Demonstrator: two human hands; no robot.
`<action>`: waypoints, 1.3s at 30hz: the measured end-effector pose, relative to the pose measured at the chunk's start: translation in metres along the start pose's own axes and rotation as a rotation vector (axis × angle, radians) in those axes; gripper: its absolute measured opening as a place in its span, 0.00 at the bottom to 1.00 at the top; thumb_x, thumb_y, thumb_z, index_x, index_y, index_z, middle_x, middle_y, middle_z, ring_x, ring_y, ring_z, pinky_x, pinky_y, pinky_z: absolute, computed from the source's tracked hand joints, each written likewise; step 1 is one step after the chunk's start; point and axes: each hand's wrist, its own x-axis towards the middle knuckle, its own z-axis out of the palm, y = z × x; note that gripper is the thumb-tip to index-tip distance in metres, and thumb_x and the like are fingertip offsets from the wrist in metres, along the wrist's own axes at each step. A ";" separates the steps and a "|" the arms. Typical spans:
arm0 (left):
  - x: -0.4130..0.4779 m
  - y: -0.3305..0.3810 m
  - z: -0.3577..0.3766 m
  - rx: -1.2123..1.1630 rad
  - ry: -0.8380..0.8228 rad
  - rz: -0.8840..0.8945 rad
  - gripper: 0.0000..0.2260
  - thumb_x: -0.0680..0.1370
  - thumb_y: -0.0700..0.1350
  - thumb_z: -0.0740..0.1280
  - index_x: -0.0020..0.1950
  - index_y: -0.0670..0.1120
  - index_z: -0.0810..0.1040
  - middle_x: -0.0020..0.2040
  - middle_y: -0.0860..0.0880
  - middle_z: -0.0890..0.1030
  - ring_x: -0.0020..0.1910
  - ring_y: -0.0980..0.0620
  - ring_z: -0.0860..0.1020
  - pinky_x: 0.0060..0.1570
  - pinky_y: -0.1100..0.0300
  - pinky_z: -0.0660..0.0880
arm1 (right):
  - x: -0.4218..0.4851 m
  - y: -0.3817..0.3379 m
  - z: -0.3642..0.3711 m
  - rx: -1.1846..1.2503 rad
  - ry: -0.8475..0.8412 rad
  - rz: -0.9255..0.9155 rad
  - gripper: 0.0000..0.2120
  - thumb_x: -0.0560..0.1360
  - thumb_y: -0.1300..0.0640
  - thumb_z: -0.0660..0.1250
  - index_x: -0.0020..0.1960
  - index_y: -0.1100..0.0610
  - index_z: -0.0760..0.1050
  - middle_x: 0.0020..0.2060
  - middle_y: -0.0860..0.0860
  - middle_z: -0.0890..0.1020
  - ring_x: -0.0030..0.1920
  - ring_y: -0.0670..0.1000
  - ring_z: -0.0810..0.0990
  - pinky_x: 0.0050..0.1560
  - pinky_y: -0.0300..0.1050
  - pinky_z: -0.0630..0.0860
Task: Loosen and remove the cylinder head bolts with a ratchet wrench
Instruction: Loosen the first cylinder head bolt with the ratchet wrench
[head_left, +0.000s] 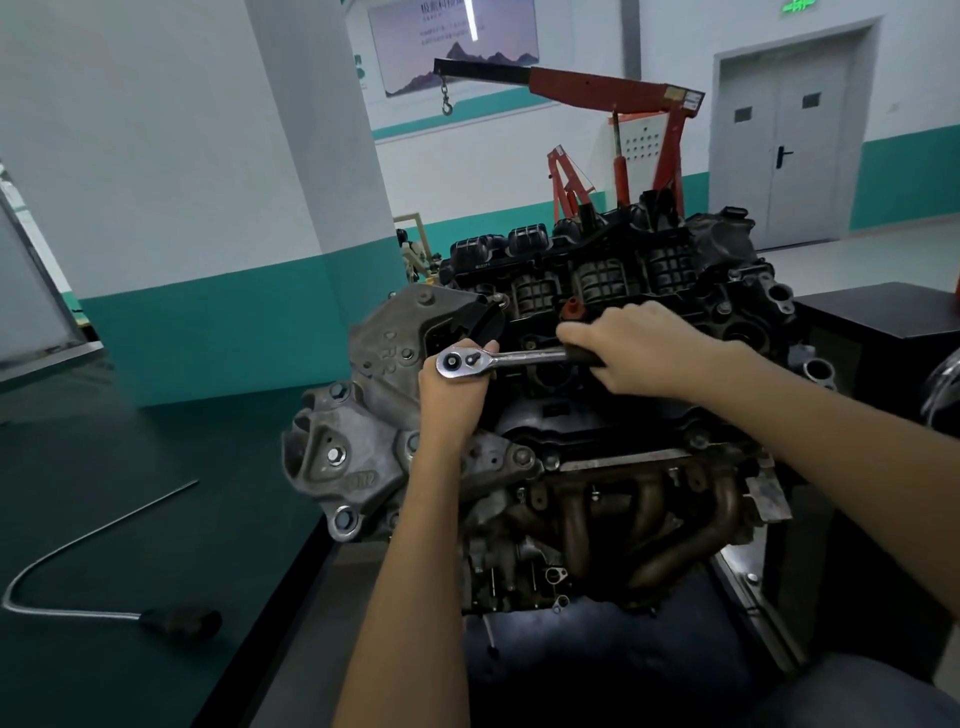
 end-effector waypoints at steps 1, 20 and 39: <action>-0.001 0.001 -0.001 -0.019 0.012 -0.012 0.16 0.78 0.45 0.68 0.33 0.40 0.72 0.29 0.46 0.71 0.31 0.54 0.68 0.35 0.58 0.66 | 0.004 -0.001 -0.001 -0.017 0.019 -0.002 0.16 0.74 0.55 0.63 0.61 0.49 0.66 0.42 0.53 0.79 0.43 0.59 0.79 0.36 0.45 0.65; 0.002 -0.003 0.000 0.019 -0.024 0.010 0.18 0.78 0.46 0.68 0.33 0.37 0.72 0.27 0.48 0.69 0.29 0.54 0.66 0.32 0.61 0.64 | -0.044 -0.052 0.040 0.589 -0.054 0.178 0.13 0.70 0.61 0.66 0.53 0.51 0.71 0.30 0.46 0.70 0.30 0.51 0.74 0.31 0.41 0.68; 0.003 -0.004 0.004 0.055 0.069 -0.004 0.19 0.79 0.49 0.67 0.37 0.35 0.75 0.27 0.48 0.70 0.28 0.53 0.67 0.33 0.58 0.66 | -0.053 -0.158 0.070 1.055 0.070 0.442 0.10 0.72 0.59 0.63 0.51 0.51 0.66 0.36 0.51 0.78 0.37 0.55 0.79 0.40 0.52 0.79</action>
